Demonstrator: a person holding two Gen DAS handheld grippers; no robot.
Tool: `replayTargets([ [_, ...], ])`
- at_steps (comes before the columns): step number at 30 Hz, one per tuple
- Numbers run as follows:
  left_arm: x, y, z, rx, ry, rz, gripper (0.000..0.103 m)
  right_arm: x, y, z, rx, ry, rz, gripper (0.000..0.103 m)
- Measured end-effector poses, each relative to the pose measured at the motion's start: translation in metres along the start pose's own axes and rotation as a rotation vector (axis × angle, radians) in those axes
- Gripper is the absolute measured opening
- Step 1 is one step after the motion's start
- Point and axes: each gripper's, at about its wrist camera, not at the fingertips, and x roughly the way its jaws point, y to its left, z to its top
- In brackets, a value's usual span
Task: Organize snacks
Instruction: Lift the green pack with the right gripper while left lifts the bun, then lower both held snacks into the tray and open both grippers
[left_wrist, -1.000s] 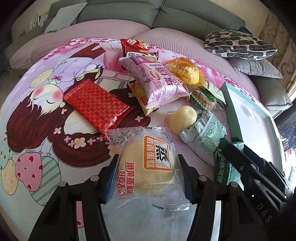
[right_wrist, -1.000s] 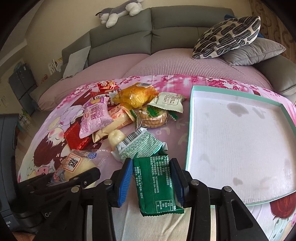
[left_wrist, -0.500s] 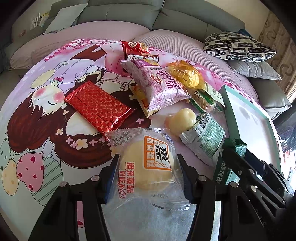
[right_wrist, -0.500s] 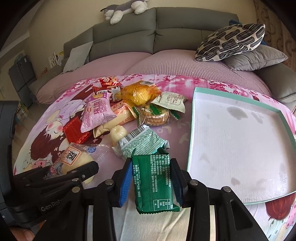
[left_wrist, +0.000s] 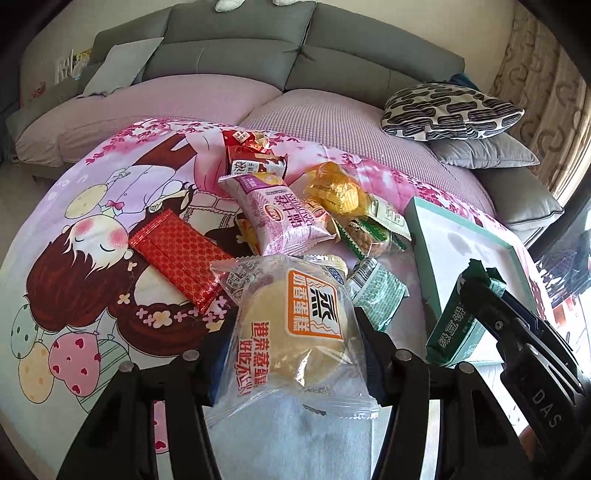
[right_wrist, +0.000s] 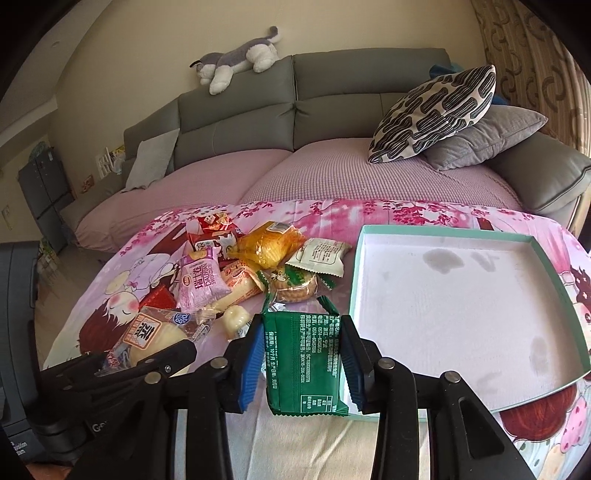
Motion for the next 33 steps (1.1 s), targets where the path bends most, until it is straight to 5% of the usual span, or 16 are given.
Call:
replayTargets([
  [7,-0.001,-0.032,0.018,0.076,-0.029,-0.017,0.059,-0.021,-0.029,0.015,0.075,-0.075,-0.025,0.041],
  [16,0.010,-0.104,0.041,0.211,-0.048,-0.107,0.059,-0.032,-0.086,0.039,0.137,-0.129,-0.222,0.041],
  [33,0.064,-0.196,0.055,0.354,-0.095,-0.191,0.059,-0.008,-0.205,0.014,0.328,-0.008,-0.521,0.041],
])
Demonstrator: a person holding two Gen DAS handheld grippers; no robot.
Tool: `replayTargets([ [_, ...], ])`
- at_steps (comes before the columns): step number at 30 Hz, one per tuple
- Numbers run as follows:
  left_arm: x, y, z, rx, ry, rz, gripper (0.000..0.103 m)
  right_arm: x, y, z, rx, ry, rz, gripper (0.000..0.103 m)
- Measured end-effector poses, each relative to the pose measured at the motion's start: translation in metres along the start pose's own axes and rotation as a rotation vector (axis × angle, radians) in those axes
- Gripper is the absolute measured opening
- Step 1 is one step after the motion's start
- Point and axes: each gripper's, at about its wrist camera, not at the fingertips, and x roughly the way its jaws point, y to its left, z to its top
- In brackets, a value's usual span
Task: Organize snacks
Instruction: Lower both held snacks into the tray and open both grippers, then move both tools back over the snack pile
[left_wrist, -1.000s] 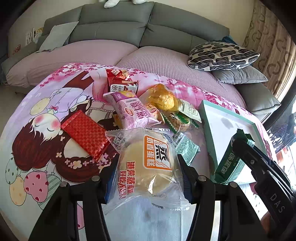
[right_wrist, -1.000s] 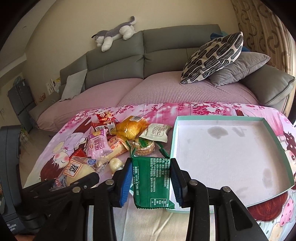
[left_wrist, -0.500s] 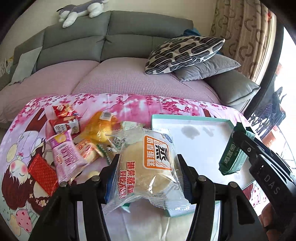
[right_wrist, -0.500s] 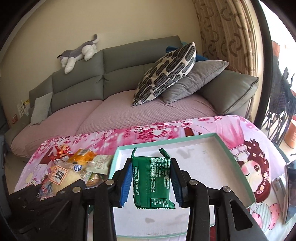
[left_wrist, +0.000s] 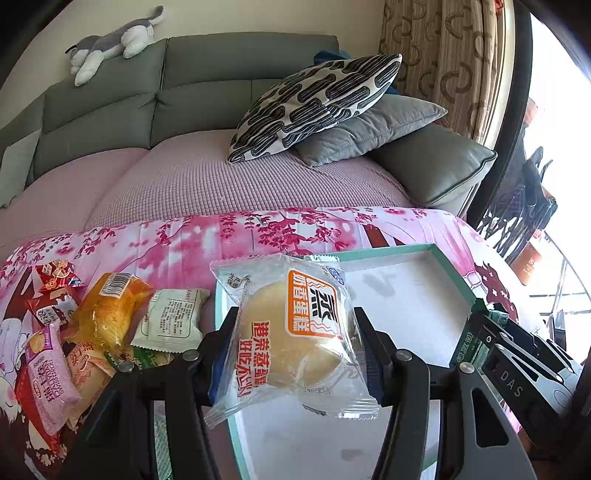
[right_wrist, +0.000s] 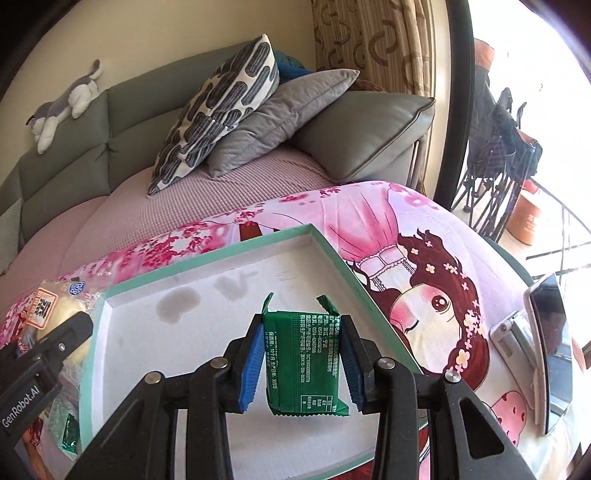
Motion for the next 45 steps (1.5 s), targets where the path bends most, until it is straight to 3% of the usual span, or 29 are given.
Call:
replayTargets([
  [7,0.026,-0.008,-0.006,0.020,0.026,0.020,0.060,0.019,0.002,-0.009,-0.037,0.045,-0.063,0.041],
  [12,0.038,-0.007,-0.010,0.007,0.064,0.030,0.060,0.024,-0.001,-0.011,-0.031,0.068,-0.062,0.041],
  [15,0.040,-0.008,-0.012,0.005,0.082,0.025,0.064,0.026,-0.003,-0.011,-0.018,0.082,-0.050,0.042],
  [18,0.037,-0.009,-0.012,0.010,0.084,0.036,0.074,0.024,-0.002,-0.011,-0.038,0.085,-0.061,0.048],
  [19,0.036,-0.010,-0.013,0.011,0.085,0.032,0.075,0.024,-0.002,-0.011,-0.041,0.089,-0.061,0.053],
  [27,0.029,-0.004,-0.010,-0.017,0.106,0.040,0.078,0.023,-0.004,-0.012,-0.036,0.125,-0.047,0.054],
  [29,0.027,-0.003,-0.010,-0.028,0.104,0.050,0.085,0.025,-0.003,-0.013,-0.047,0.133,-0.037,0.074],
  [31,0.025,-0.001,-0.010,-0.038,0.087,0.074,0.099,0.025,-0.001,-0.014,-0.056,0.131,-0.037,0.085],
  [34,0.023,0.004,-0.010,-0.053,0.071,0.109,0.100,0.026,0.001,-0.015,-0.061,0.132,-0.022,0.087],
  [38,0.023,0.012,-0.010,-0.084,0.077,0.131,0.100,0.027,0.003,-0.016,-0.071,0.133,-0.013,0.103],
  [45,0.019,0.020,-0.011,-0.114,0.070,0.164,0.100,0.026,0.005,-0.016,-0.080,0.129,0.013,0.103],
])
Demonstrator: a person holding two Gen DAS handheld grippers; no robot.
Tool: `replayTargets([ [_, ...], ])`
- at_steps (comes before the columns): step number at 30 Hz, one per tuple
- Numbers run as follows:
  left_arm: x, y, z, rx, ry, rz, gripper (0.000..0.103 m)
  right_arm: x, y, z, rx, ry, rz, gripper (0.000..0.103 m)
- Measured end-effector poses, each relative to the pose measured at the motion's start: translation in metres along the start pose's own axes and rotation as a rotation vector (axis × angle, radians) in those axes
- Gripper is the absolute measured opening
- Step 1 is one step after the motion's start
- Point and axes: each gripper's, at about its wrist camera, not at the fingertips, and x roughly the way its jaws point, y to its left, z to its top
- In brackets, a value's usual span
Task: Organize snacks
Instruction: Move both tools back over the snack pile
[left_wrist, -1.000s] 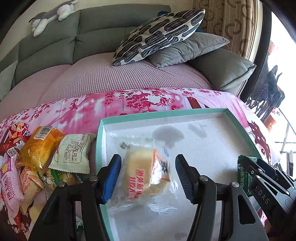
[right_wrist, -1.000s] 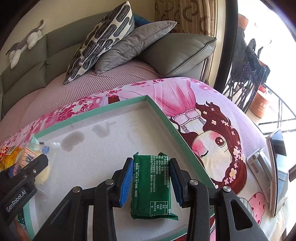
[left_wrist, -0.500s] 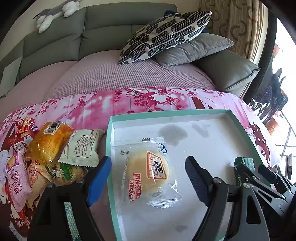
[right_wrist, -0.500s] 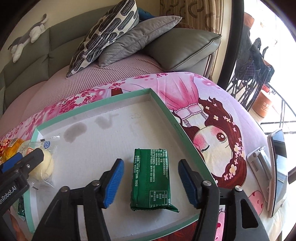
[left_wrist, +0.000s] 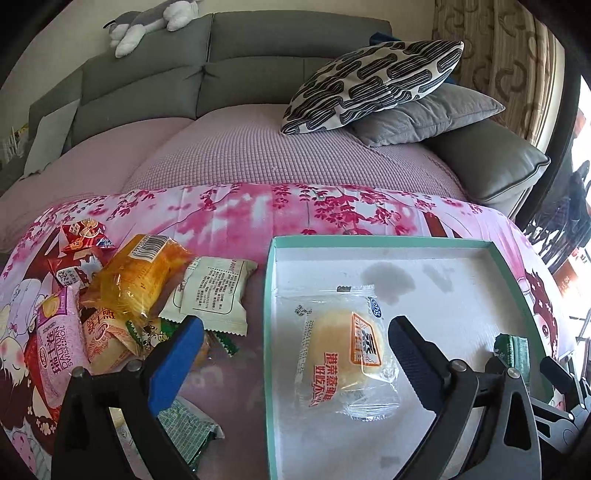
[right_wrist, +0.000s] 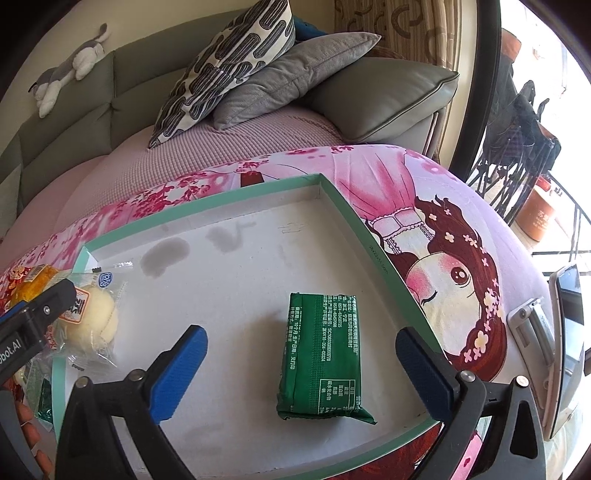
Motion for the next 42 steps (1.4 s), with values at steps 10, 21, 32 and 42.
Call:
replayTargets([
  [10,-0.017,0.009,-0.001,-0.020,-0.003,-0.016,0.100,-0.019,0.001,-0.001,-0.014,-0.019,0.018,0.103],
  [21,-0.044,0.039,-0.006,-0.013,-0.011,0.043,0.100,-0.037,0.035,-0.007,-0.089,-0.006,0.096,0.103],
  [32,-0.052,0.120,-0.026,-0.178,0.053,0.211,0.100,-0.035,0.092,-0.020,-0.167,0.048,0.218,0.103],
  [42,-0.069,0.155,-0.034,-0.242,0.039,0.260,0.100,-0.038,0.126,-0.031,-0.212,0.065,0.279,0.103],
])
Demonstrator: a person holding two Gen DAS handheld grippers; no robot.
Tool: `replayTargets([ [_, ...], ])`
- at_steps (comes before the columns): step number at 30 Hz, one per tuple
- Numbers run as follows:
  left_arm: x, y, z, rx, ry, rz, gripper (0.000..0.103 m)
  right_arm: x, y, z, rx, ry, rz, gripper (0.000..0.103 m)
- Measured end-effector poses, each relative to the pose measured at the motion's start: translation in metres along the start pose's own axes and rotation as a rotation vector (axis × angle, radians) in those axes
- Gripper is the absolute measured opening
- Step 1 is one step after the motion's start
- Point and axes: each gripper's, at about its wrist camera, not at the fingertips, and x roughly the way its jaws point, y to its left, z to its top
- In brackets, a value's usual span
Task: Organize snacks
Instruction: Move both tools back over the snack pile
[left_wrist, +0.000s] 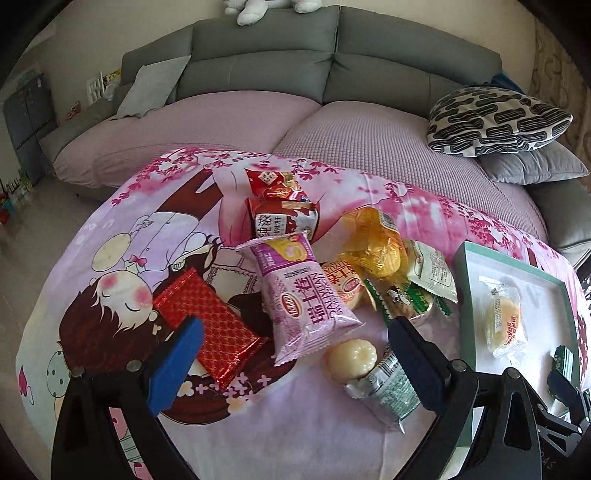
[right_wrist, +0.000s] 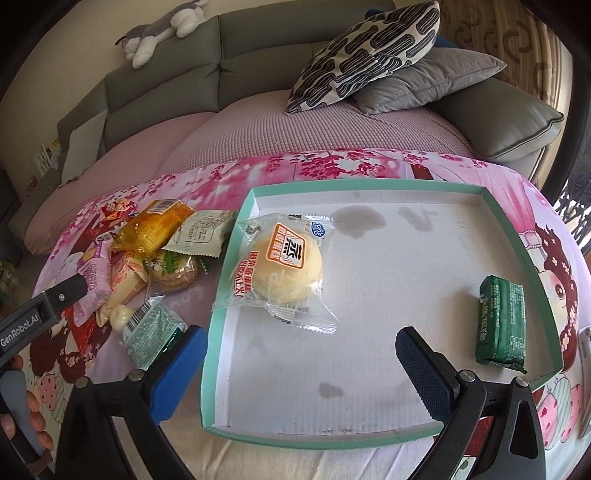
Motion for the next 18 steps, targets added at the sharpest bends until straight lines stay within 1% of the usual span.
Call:
replayTargets([
  [9,-0.004,0.035,0.001,-0.040,-0.007,0.037,0.100,0.008,0.028,-0.003,-0.056,0.018,0.014,0.103],
  [15,-0.002,0.056,0.001,-0.056,-0.005,0.044,0.100,0.014,0.044,-0.005,-0.075,0.025,0.009,0.103],
  [18,0.000,0.063,0.001,-0.057,-0.002,0.044,0.100,0.013,0.056,-0.005,-0.089,0.008,0.021,0.103],
])
